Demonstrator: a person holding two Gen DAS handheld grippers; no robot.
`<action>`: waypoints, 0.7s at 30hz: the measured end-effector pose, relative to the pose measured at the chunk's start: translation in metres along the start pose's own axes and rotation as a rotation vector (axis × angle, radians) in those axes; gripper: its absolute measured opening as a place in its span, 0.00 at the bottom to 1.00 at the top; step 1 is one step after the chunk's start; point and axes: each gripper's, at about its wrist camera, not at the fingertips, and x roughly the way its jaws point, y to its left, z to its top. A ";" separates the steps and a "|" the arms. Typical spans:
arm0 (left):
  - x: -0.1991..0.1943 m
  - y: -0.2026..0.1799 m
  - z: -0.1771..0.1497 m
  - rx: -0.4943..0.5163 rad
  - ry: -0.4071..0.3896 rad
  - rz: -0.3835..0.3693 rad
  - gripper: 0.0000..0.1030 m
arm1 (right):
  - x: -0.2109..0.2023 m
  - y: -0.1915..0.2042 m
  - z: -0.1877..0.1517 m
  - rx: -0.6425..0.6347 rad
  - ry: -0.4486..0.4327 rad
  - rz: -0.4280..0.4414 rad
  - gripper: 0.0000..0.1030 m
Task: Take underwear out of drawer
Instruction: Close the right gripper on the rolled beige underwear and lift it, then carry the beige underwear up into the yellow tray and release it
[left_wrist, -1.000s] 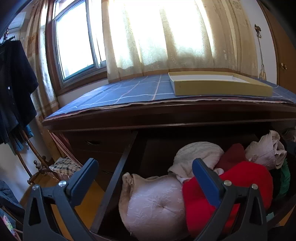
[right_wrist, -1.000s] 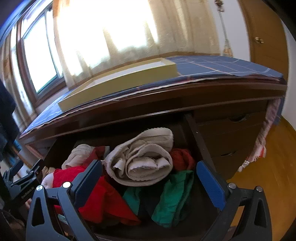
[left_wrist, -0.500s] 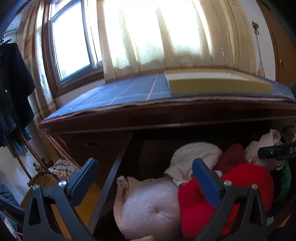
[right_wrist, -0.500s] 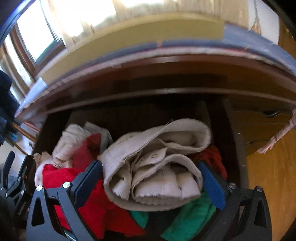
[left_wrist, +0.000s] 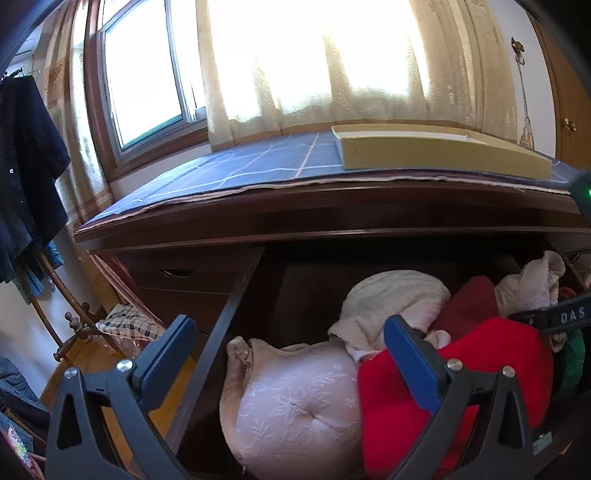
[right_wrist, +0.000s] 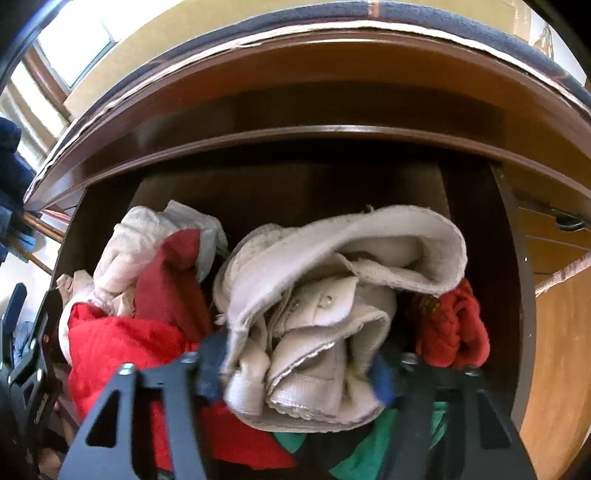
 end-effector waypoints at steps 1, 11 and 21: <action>0.000 0.000 0.000 -0.002 -0.002 0.003 1.00 | -0.002 0.000 -0.002 -0.003 -0.011 -0.002 0.49; -0.003 -0.005 -0.002 0.027 -0.028 0.034 1.00 | -0.067 -0.010 -0.033 0.042 -0.240 0.113 0.37; -0.003 -0.004 -0.003 0.032 -0.026 0.033 1.00 | -0.173 -0.003 -0.004 -0.016 -0.514 0.159 0.37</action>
